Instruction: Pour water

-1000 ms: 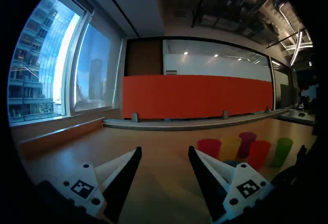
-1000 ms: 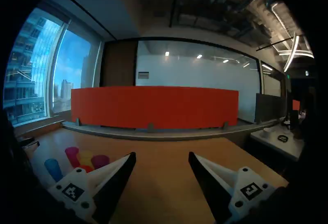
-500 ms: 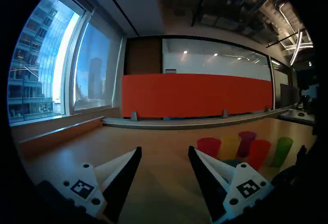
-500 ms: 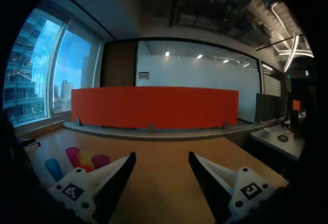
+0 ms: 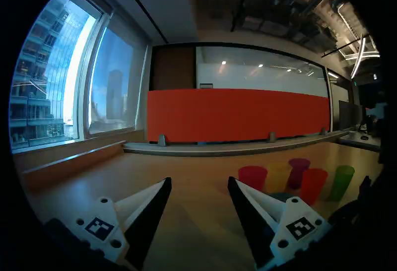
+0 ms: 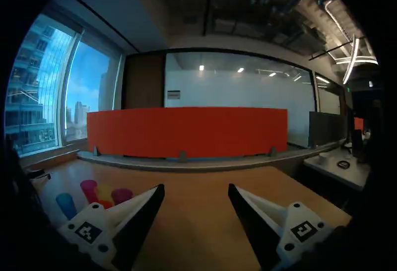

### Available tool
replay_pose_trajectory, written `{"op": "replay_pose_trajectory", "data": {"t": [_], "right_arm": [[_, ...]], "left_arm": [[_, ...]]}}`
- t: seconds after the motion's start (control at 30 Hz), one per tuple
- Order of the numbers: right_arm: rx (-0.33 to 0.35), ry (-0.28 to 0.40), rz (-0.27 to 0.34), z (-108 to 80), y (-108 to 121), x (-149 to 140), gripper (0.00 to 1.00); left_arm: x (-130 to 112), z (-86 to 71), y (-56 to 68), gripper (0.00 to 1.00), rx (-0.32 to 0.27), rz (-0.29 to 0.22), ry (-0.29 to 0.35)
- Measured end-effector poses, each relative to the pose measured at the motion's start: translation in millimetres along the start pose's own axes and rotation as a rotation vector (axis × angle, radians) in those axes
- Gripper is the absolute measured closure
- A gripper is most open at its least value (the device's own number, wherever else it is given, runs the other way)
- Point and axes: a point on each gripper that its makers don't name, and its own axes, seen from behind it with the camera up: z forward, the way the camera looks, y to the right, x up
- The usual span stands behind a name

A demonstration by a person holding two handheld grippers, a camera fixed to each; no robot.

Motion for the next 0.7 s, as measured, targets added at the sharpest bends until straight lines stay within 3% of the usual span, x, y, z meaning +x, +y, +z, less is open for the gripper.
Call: {"op": "replay_pose_trajectory", "data": {"t": [0.2, 0.5, 0.7], "right_arm": [[0.023, 0.035, 0.012, -2.4, -1, 4, 0.01], [0.035, 0.106, -0.046, -2.3, 0, 12, 0.01], [0.038, 0.127, -0.044, 5.3, -2, 9, 0.01]], "left_arm": [[0, -0.3, -0.5, 0.16, 0.001, 0.001, 0.0], [0, -1.1, -0.4, 0.16, 0.001, 0.001, 0.0], [0, -1.6, -0.2, 0.16, 0.001, 0.001, 0.0]]}}
